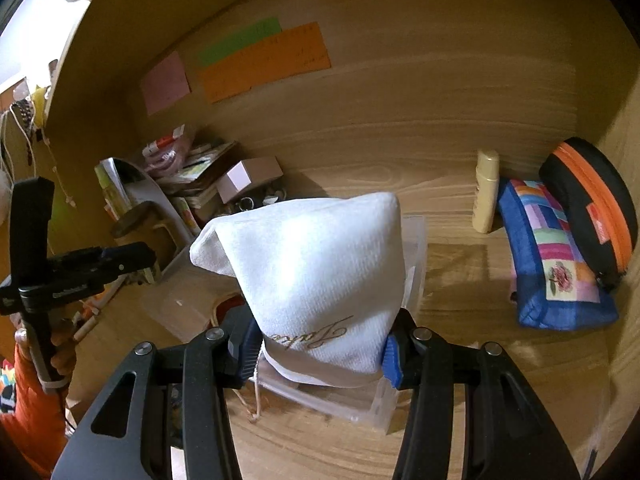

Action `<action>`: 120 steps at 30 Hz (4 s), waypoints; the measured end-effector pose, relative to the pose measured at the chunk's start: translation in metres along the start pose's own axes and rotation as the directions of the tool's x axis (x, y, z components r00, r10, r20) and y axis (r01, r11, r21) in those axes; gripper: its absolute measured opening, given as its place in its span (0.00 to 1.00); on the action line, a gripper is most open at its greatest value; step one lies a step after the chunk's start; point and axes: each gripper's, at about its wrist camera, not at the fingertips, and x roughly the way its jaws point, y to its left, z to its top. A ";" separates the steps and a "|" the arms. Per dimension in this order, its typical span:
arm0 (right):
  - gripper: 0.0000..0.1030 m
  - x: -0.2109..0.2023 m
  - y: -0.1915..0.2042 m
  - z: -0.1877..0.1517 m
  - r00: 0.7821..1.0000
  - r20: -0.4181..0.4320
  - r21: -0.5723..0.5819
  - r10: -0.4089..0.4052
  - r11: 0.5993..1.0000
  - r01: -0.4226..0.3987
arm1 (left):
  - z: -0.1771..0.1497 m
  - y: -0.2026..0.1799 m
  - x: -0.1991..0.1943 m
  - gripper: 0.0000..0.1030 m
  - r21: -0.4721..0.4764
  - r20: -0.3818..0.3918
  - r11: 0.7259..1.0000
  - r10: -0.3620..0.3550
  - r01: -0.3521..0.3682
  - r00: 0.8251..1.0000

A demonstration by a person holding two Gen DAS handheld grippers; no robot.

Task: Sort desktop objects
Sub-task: 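Carry the white pouch and small card over the clear bin and lower them, then open both grippers to drop the pouch and card into the bin, withdraw, then grasp the blue card pack with the left gripper while the right grasps the gold bell ornament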

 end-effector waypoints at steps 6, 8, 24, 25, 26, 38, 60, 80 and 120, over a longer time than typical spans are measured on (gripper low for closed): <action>0.44 0.016 0.003 0.005 0.999 -0.031 -0.031 -0.012 0.999 0.011 | 0.011 -0.017 0.015 0.32 0.032 -0.011 0.999 -0.023 0.023 1.000; 0.44 0.022 0.004 0.006 0.999 -0.042 -0.038 -0.014 0.999 0.012 | 0.013 -0.021 0.021 0.32 0.042 -0.017 0.999 -0.023 0.024 1.000; 0.45 0.051 0.012 -0.001 0.994 -0.095 -0.098 -0.058 0.994 0.048 | 0.011 -0.036 0.064 0.32 0.061 -0.085 0.998 -0.017 0.022 0.996; 0.45 0.052 0.013 -0.002 0.994 -0.094 -0.103 -0.058 0.994 0.048 | 0.010 -0.037 0.064 0.32 0.065 -0.086 0.998 -0.015 0.020 0.996; 0.46 0.052 0.015 -0.003 0.994 -0.091 -0.110 -0.057 0.993 0.047 | 0.010 -0.037 0.064 0.32 0.070 -0.086 0.997 -0.012 0.018 0.996; 0.57 0.052 0.019 -0.006 0.994 -0.085 -0.121 -0.068 0.991 0.058 | 0.005 -0.040 0.071 0.33 0.092 -0.100 0.996 0.004 0.005 0.995; 0.83 0.020 0.029 0.004 0.991 0.014 -0.158 -0.132 0.979 0.133 | 0.013 -0.041 0.041 0.73 0.104 -0.020 0.993 0.055 -0.053 0.998; 0.94 -0.050 0.056 -0.009 0.983 0.085 -0.094 -0.165 0.980 0.173 | -0.016 -0.029 -0.040 0.87 0.076 0.067 0.995 0.056 -0.061 0.996; 0.61 0.035 0.101 -0.081 0.970 -0.235 -0.216 -0.055 0.976 0.004 | -0.107 -0.016 0.020 0.84 0.137 -0.212 0.990 -0.010 0.040 0.977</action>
